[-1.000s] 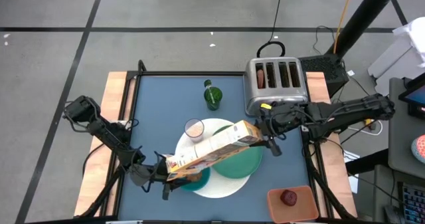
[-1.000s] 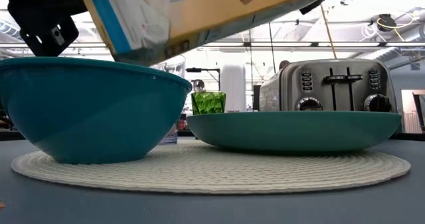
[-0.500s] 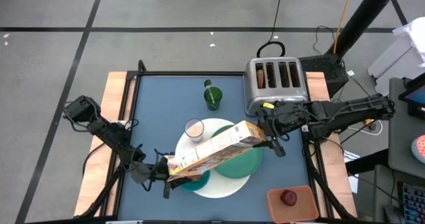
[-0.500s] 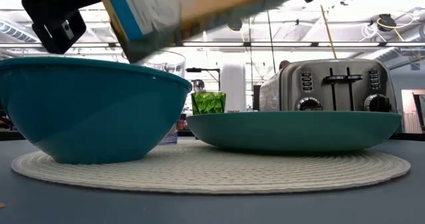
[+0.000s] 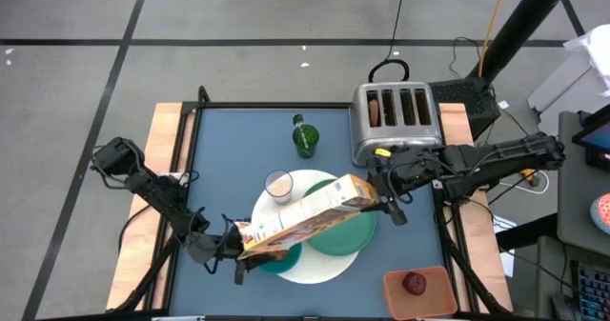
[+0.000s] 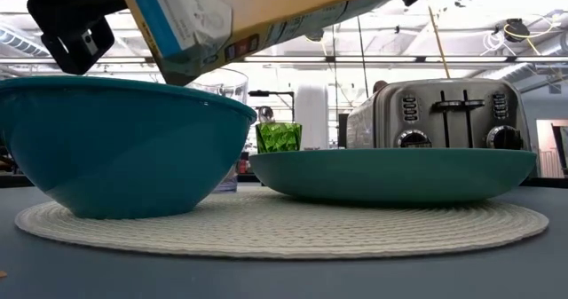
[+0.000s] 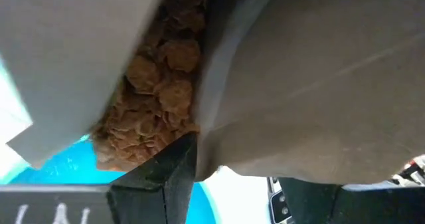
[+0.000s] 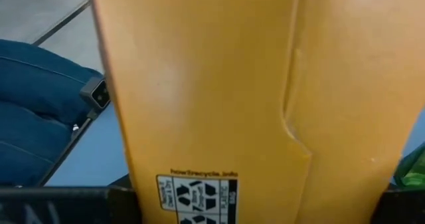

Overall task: Arrange a breakfast setting
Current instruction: Pour the cereal from the cereal box into the blue bowl

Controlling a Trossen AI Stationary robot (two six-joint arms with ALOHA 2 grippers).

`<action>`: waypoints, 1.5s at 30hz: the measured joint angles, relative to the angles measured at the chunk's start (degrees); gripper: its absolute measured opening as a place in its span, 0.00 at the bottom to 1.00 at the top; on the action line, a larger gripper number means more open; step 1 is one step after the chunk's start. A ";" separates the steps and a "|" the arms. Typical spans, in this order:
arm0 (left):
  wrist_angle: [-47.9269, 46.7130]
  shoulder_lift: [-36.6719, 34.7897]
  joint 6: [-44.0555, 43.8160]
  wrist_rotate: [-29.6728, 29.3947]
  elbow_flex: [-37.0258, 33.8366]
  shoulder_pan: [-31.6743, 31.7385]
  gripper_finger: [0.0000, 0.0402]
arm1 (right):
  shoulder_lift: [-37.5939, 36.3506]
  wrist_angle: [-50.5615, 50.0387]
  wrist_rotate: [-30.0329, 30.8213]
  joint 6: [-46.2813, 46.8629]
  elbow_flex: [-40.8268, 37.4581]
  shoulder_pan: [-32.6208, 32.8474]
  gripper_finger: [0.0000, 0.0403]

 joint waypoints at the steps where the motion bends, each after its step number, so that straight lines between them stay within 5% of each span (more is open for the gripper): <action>1: -0.04 0.00 -0.08 0.00 0.00 -0.15 0.49 | 0.00 0.00 0.10 0.00 0.00 0.00 0.49; 45: -1.07 -0.02 -0.72 0.20 0.04 -1.09 0.49 | 0.64 1.14 0.21 -2.07 -1.14 0.00 0.49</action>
